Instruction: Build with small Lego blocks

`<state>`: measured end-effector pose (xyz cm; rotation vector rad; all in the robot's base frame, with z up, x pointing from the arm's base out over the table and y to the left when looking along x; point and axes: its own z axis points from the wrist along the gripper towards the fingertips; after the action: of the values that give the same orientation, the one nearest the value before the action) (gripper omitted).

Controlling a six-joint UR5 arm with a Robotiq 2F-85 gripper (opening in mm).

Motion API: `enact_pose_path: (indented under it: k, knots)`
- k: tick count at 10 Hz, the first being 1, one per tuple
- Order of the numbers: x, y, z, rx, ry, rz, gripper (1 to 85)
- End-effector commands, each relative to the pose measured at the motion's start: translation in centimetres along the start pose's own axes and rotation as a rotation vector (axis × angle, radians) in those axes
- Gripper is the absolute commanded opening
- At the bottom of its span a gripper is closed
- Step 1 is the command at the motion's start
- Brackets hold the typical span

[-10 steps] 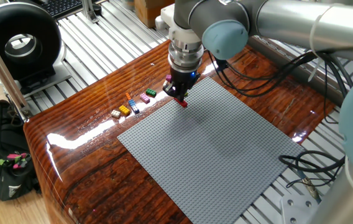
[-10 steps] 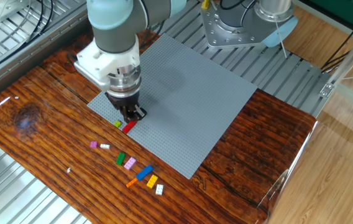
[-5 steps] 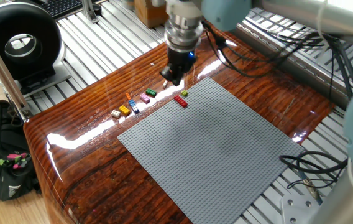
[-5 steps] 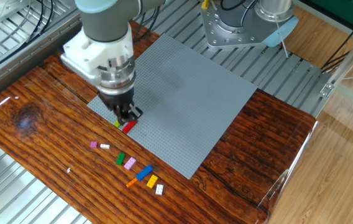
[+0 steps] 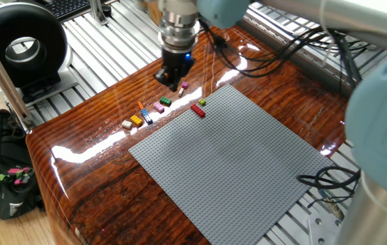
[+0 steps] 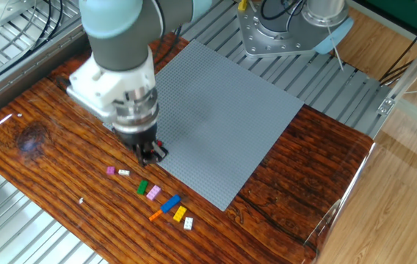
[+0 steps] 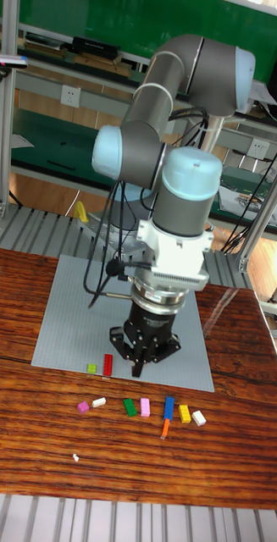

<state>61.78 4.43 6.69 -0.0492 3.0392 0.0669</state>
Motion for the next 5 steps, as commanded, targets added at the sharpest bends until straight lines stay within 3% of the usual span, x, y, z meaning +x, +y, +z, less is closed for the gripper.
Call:
enact_pose_path:
  k: [1, 2, 3, 4, 5]
  knots:
    - [-1.7, 1.2, 1.7, -0.021, -0.012, -0.008, 6.3]
    - [-2.1, 1.6, 2.4, -0.035, -0.02, -0.031, 7.3]
    - [-2.9, 1.9, 2.9, -0.053, -0.04, -0.066, 15.3]
    - [-3.4, 1.8, 3.3, -0.055, -0.05, -0.078, 22.3]
    - [-3.4, 1.0, 3.5, -0.031, -0.043, -0.089, 24.0]
